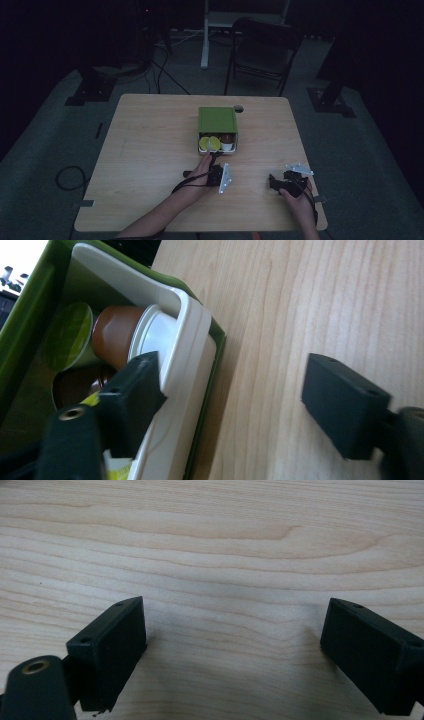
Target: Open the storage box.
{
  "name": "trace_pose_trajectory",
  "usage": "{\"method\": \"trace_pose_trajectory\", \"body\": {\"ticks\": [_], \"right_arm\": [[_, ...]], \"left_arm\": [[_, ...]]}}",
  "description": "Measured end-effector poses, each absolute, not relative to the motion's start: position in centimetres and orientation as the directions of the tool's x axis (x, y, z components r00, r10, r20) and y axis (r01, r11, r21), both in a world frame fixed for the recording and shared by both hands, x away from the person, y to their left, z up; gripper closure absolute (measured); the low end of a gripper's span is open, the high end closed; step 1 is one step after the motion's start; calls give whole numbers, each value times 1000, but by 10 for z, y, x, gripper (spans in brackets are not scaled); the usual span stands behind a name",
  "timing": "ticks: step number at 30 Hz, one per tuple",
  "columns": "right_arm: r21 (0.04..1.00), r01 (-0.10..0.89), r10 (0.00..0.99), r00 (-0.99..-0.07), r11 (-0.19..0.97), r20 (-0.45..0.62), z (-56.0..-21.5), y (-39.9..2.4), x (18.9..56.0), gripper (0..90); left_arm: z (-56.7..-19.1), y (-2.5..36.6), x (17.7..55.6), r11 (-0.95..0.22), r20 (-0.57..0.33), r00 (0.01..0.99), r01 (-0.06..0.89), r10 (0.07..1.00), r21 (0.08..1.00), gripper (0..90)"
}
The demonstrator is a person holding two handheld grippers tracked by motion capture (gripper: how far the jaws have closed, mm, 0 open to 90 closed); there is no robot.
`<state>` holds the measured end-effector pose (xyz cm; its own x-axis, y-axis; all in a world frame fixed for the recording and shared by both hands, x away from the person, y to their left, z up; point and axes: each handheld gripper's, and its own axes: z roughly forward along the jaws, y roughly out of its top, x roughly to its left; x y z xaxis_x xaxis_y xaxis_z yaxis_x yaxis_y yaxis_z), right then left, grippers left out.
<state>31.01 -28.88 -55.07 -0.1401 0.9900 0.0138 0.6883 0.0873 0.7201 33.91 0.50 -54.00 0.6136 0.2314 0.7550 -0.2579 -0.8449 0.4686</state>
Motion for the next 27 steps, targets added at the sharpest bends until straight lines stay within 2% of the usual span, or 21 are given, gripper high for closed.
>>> {"method": "trace_pose_trajectory", "body": {"ticks": [3,4,10,13,21,27], "right_arm": [[720,688,990,-140,87,14,-551,-289,310,107],[720,688,990,-140,87,14,-551,-289,310,106],[720,688,990,-140,87,14,-551,-289,310,106],[720,688,990,-140,87,14,-551,-289,310,106],[720,688,990,-140,87,14,-551,-289,310,106],[720,688,990,-140,87,14,-551,-289,310,106]], "left_arm": [[-539,3,341,-844,758,608,-259,236,470,302],[-537,0,343,-854,784,582,-277,216,441,302],[-535,-5,351,-868,808,552,-278,207,412,342],[-536,-6,355,-878,809,555,-271,192,394,427],[-542,-9,358,-889,826,535,-272,177,367,508],[-545,-10,359,-907,872,471,-294,135,300,584]]}}
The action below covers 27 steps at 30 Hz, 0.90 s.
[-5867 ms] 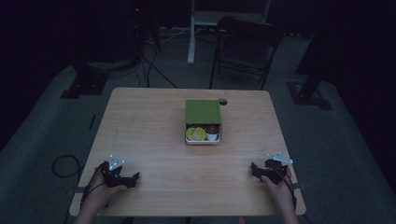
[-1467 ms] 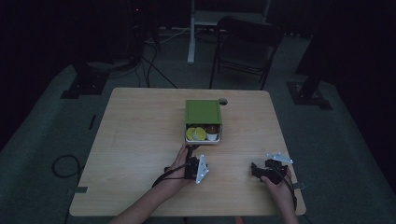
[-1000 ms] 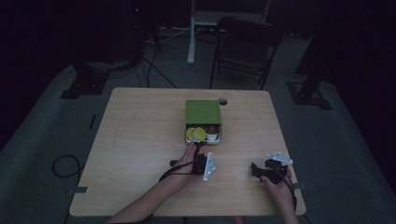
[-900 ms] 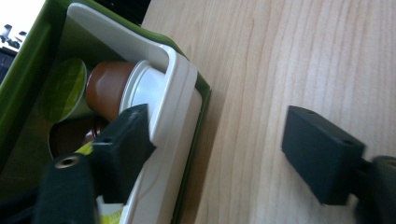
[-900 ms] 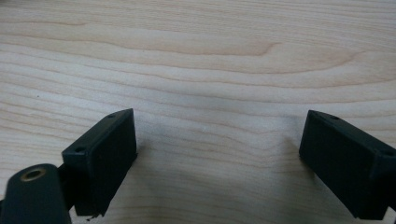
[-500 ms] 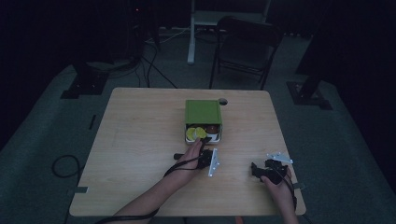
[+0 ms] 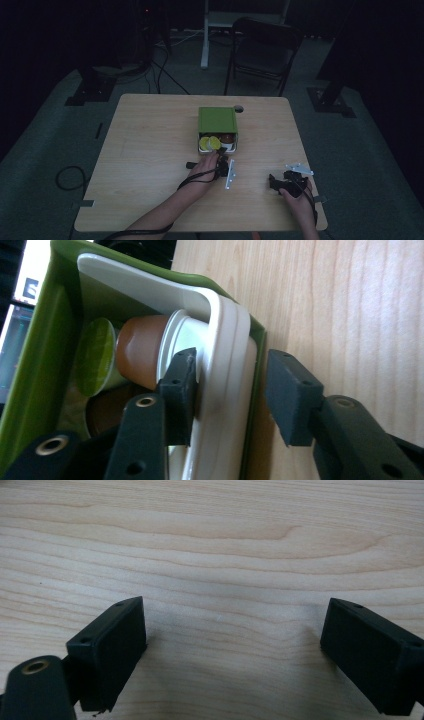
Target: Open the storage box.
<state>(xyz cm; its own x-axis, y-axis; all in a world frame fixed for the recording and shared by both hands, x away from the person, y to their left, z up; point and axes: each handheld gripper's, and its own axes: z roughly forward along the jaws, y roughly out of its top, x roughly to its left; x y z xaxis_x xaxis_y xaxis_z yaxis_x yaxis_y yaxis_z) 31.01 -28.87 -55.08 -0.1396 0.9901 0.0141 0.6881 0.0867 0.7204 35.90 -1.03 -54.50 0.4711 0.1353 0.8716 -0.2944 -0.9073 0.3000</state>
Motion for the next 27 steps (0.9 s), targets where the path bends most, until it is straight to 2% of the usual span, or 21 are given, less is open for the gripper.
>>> {"method": "trace_pose_trajectory", "body": {"ticks": [8,10,27], "right_arm": [[720,688,990,-139,87,14,-551,-289,310,106],[720,688,990,-139,86,14,-551,-289,310,106],[720,688,990,-140,87,14,-551,-289,310,106]], "left_arm": [[-547,-10,359,-920,908,410,-316,89,232,704],[-546,-11,359,-927,913,404,-314,64,204,712],[-543,-13,354,-934,911,411,-310,35,175,723]]}}
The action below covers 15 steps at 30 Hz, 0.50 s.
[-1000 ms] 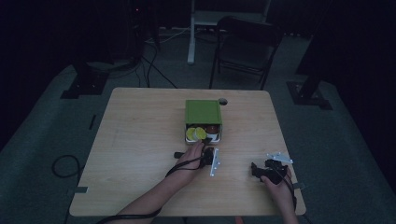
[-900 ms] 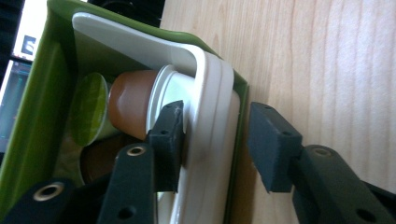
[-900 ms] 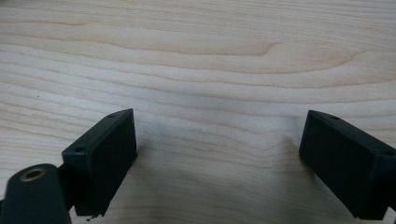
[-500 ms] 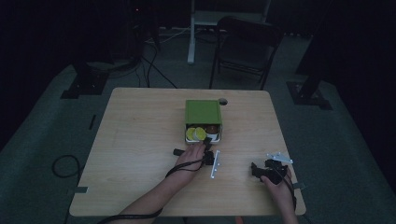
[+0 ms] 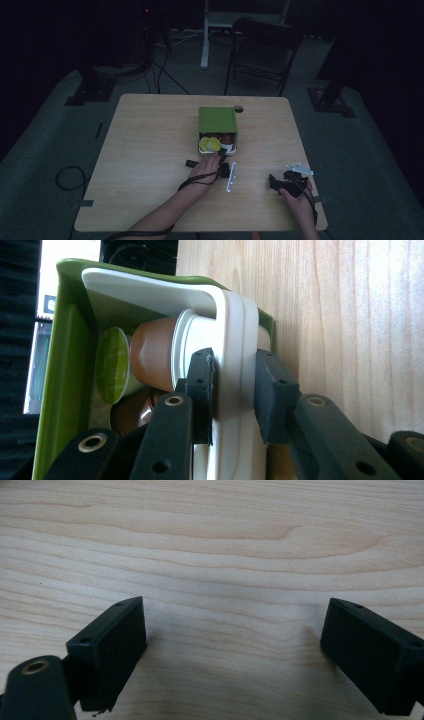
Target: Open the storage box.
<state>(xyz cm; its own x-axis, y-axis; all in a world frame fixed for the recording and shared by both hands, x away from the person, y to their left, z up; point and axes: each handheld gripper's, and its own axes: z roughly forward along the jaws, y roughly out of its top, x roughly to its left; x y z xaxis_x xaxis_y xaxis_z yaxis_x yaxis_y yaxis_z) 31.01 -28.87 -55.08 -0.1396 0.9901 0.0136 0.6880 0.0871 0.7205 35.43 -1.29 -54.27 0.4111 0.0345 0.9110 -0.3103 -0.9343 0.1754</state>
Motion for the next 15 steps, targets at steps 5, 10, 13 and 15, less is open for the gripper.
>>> {"method": "trace_pose_trajectory", "body": {"ticks": [5,10,13,15], "right_arm": [[720,688,990,-140,87,14,-551,-289,310,106],[720,688,990,-139,87,14,-551,-289,310,106],[720,688,990,-140,87,14,-551,-289,310,106],[720,688,990,-139,87,14,-551,-289,310,106]], "left_arm": [[-543,-14,351,-934,910,414,-310,35,177,724],[-542,-14,346,-934,907,420,-311,32,177,725],[-541,-13,342,-934,905,424,-310,30,176,725],[-541,-13,340,-934,905,424,-310,29,176,725]]}}
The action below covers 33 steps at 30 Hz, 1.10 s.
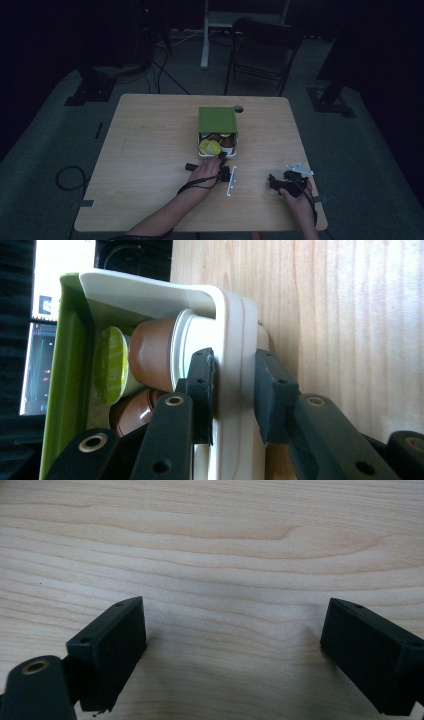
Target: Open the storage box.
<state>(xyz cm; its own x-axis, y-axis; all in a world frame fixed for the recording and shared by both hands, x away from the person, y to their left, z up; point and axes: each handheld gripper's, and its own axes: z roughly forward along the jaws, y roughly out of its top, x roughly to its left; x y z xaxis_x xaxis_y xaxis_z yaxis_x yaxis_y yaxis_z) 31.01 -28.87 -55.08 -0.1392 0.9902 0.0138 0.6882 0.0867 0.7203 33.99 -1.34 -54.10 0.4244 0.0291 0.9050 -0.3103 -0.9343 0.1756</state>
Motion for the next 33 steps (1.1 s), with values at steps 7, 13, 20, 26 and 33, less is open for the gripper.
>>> {"method": "trace_pose_trajectory", "body": {"ticks": [7,13,20,26,33], "right_arm": [[720,688,990,-139,87,14,-551,-289,310,106],[720,688,990,-139,87,14,-551,-289,310,106],[720,688,990,-140,87,13,-551,-289,310,106],[720,688,990,-140,87,13,-551,-289,310,107],[720,688,990,-140,87,14,-551,-289,310,106]], "left_arm": [[-542,-13,328,-932,906,423,-318,28,177,726],[-541,-14,319,-931,901,433,-317,27,180,727],[-542,-15,312,-932,904,427,-318,21,172,727],[-543,-16,303,-928,902,431,-332,11,170,731],[-546,-16,293,-928,901,434,-336,3,164,734]]}}
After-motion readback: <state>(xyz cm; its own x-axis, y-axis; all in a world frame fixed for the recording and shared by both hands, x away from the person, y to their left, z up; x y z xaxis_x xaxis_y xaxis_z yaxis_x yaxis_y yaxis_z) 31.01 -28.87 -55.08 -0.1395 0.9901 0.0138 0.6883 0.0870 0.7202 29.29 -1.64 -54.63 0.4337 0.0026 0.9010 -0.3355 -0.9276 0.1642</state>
